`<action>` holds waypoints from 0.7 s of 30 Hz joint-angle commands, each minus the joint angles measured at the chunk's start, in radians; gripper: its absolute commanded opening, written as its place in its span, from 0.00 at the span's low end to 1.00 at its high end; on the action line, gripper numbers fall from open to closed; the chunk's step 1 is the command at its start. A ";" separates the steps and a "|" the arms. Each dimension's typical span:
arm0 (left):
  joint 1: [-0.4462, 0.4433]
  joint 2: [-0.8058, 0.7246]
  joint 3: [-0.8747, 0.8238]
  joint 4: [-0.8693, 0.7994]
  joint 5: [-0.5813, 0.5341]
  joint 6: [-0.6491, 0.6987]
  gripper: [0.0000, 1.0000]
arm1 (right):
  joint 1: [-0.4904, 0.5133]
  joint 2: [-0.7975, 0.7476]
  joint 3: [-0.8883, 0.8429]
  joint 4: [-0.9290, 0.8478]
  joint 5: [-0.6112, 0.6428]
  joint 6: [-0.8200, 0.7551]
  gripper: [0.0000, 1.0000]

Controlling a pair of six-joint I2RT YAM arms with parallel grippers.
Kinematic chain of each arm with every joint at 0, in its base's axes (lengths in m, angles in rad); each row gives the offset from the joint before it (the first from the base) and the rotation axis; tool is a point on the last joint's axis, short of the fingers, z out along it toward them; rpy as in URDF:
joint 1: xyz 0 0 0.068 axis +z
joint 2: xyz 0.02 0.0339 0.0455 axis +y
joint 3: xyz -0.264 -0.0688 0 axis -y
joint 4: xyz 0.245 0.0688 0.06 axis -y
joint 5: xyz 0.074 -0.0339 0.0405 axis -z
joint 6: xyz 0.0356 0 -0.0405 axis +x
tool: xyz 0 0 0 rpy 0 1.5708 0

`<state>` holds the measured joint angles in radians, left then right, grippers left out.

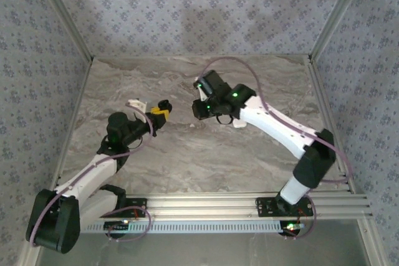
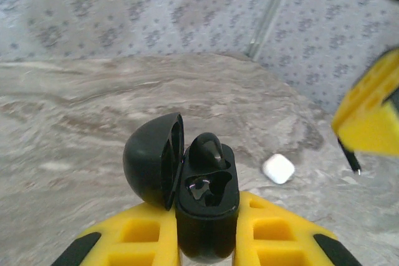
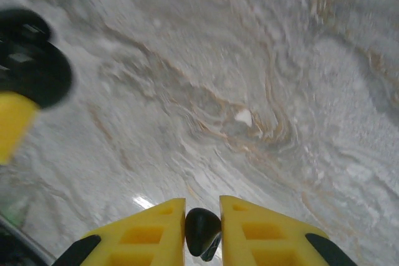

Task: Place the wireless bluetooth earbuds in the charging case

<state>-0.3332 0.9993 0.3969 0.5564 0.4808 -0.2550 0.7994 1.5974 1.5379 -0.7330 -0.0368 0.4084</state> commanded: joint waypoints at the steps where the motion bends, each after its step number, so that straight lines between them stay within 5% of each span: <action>1: -0.046 0.024 0.077 0.095 0.065 0.069 0.15 | -0.019 -0.106 -0.055 0.168 -0.048 -0.035 0.20; 10: -0.185 0.109 0.216 0.042 0.136 0.252 0.15 | -0.047 -0.237 -0.114 0.361 -0.166 -0.079 0.19; 21: -0.220 0.151 0.252 0.092 0.112 0.212 0.15 | -0.027 -0.271 -0.182 0.473 -0.201 -0.083 0.19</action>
<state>-0.5449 1.1469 0.6140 0.5892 0.5869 -0.0353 0.7666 1.3499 1.3647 -0.3088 -0.2184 0.3462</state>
